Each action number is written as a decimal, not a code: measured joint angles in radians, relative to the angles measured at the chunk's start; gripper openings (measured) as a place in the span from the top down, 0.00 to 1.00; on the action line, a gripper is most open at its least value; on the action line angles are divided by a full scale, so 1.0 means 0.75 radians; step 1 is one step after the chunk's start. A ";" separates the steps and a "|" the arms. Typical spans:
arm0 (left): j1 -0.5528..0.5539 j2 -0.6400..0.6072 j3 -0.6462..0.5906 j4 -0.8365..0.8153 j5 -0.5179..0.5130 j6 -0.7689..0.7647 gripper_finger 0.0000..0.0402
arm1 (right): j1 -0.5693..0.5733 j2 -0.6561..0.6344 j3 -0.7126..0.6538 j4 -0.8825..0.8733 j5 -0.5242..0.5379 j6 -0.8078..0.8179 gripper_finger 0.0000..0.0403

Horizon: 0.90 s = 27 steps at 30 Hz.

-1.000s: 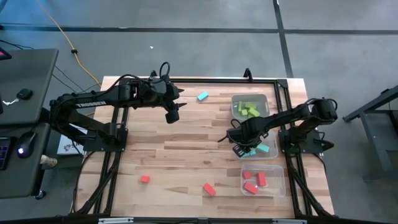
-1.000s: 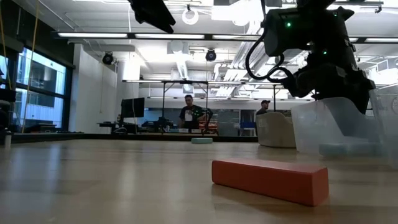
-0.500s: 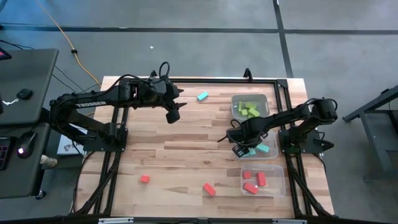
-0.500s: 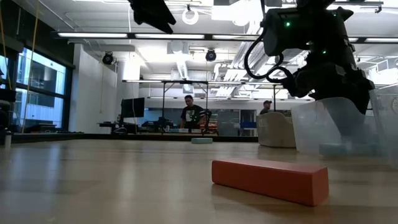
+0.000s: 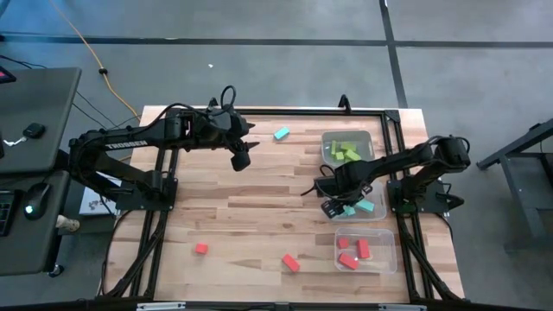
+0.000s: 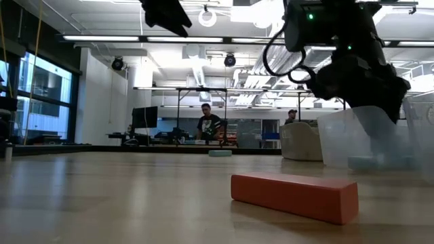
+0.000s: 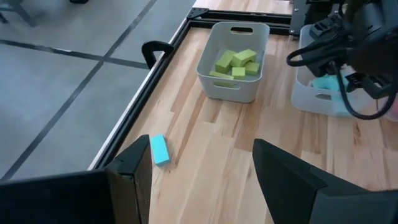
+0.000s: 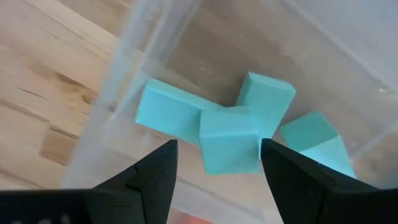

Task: Sort & place blocks by color
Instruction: Put the light blue block into the top transparent bin, then put the orange block into the bottom transparent bin

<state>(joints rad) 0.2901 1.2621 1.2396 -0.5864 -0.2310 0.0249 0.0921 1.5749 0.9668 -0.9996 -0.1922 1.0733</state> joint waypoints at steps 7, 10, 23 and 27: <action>0.000 -0.009 0.001 -0.061 -0.023 -0.049 0.51 | 0.001 0.000 0.145 -0.121 0.069 -0.010 0.45; 0.000 -0.031 0.002 -0.136 -0.022 -0.055 0.51 | 0.001 -0.001 0.206 -0.183 0.093 -0.005 0.45; -0.010 -0.131 0.002 -0.371 -0.013 -0.174 0.51 | 0.001 0.000 0.389 -0.229 0.114 0.015 0.45; -0.013 -0.170 0.002 -0.418 0.039 -0.237 0.51 | 0.001 0.000 0.412 -0.162 0.107 0.022 0.45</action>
<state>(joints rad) 0.2802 1.1344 1.2407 -0.9002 -0.2016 -0.1528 0.0925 1.5749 1.2755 -1.1207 -0.1117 1.0899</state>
